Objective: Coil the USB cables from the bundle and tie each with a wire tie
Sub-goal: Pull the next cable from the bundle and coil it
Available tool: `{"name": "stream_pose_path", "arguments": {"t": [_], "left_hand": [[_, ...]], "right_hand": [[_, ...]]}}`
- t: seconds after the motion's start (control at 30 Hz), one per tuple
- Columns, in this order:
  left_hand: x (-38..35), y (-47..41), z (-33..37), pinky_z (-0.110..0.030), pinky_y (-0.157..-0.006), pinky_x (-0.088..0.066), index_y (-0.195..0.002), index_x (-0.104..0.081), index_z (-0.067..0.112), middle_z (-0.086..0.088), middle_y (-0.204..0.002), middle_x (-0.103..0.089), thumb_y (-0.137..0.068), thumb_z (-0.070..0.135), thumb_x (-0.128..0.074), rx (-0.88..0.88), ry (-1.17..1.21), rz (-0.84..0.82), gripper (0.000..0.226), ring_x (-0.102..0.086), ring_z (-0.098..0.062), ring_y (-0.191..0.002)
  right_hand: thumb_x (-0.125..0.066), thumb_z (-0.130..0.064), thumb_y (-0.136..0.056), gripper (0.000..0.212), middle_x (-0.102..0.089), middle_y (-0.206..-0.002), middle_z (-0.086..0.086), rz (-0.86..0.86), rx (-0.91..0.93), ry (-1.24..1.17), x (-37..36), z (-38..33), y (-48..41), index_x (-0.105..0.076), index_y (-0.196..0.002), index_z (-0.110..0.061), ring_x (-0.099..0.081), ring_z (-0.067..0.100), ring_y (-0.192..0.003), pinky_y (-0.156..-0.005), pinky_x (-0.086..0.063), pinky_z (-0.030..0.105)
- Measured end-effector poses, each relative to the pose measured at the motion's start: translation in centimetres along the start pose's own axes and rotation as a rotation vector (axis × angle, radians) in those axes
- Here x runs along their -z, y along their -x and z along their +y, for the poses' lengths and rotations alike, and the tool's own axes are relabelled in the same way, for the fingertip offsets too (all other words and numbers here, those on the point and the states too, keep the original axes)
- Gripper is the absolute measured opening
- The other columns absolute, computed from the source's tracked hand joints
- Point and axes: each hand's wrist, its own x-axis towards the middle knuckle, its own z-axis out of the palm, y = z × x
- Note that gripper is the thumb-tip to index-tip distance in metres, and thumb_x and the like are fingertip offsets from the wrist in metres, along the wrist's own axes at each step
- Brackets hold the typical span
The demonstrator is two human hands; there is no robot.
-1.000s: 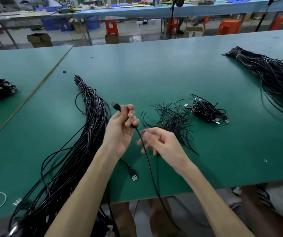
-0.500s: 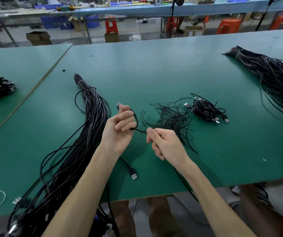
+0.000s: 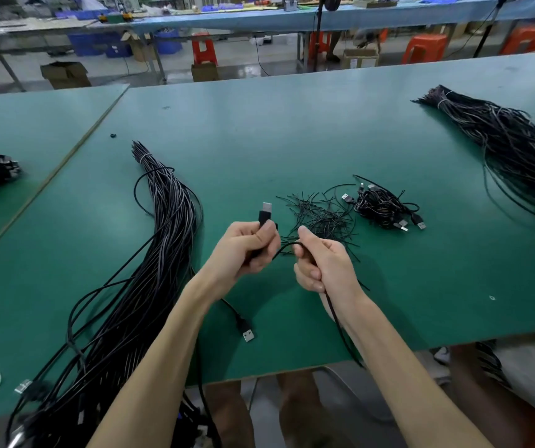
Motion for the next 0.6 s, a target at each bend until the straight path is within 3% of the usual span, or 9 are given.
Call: {"name": "stream_pose_path", "arguments": {"t": [0.13,0.23,0.37,0.43,0.6], "left_hand": [[-0.9,-0.1,-1.1,-0.020,-0.039,-0.034,-0.073,-0.069,0.014,-0.007,-0.052,-0.056,-0.101,0.036,-0.052,-0.060,-0.222,-0.011,0.040,-0.044,-0.020,-0.040],[-0.8,-0.4,-1.5,-0.019,-0.046,-0.041,-0.078,-0.068,0.005,-0.012,-0.062,-0.066,-0.102,0.033,-0.054,-0.122,-0.297,0.045,0.040,-0.058,-0.028,-0.045],[-0.6,-0.8,-2.2,-0.029,-0.056,-0.049,-0.079,-0.073,0.017,0.002,-0.070,-0.075,-0.104,0.027,-0.058,-0.234,-0.535,0.194,0.031,-0.070,-0.022,-0.060],[-0.6,-1.0,-2.5,-0.023,-0.065,-0.051,-0.079,-0.072,0.029,0.015,-0.072,-0.074,-0.103,0.020,-0.061,-0.236,-0.615,0.261,0.028,-0.070,-0.011,-0.066],[-1.1,-0.9,-2.0,-0.023,-0.079,-0.057,-0.085,-0.073,0.008,0.000,-0.083,-0.076,-0.100,0.028,-0.057,-0.186,-0.297,0.188,0.030,-0.075,-0.014,-0.081]], "right_hand": [[-0.050,-0.031,-0.108,0.042,-0.039,-0.052,0.005,0.036,0.015,-0.036,-0.1,0.0,0.0,-0.058,-0.077,-0.005,-0.025,0.008,-0.034,-0.037,-0.019,0.021],[-0.047,-0.028,-0.110,0.040,-0.036,-0.048,0.002,0.028,0.043,-0.002,-0.1,0.0,0.0,-0.059,-0.080,-0.004,-0.023,0.010,-0.035,-0.042,-0.015,0.028],[-0.047,-0.023,-0.109,0.036,-0.035,-0.048,0.001,0.023,0.093,0.061,-0.3,0.1,0.1,-0.062,-0.080,-0.007,-0.026,0.012,-0.039,-0.042,-0.020,0.026],[-0.049,-0.020,-0.108,0.037,-0.039,-0.049,0.002,0.021,0.120,0.072,-0.4,0.1,0.1,-0.067,-0.076,-0.013,-0.030,0.013,-0.040,-0.041,-0.025,0.024],[-0.053,-0.025,-0.107,0.034,-0.042,-0.052,0.002,-0.008,0.149,0.076,-0.4,0.3,0.0,-0.072,-0.080,-0.017,-0.034,0.013,-0.043,-0.043,-0.031,0.021]]}}
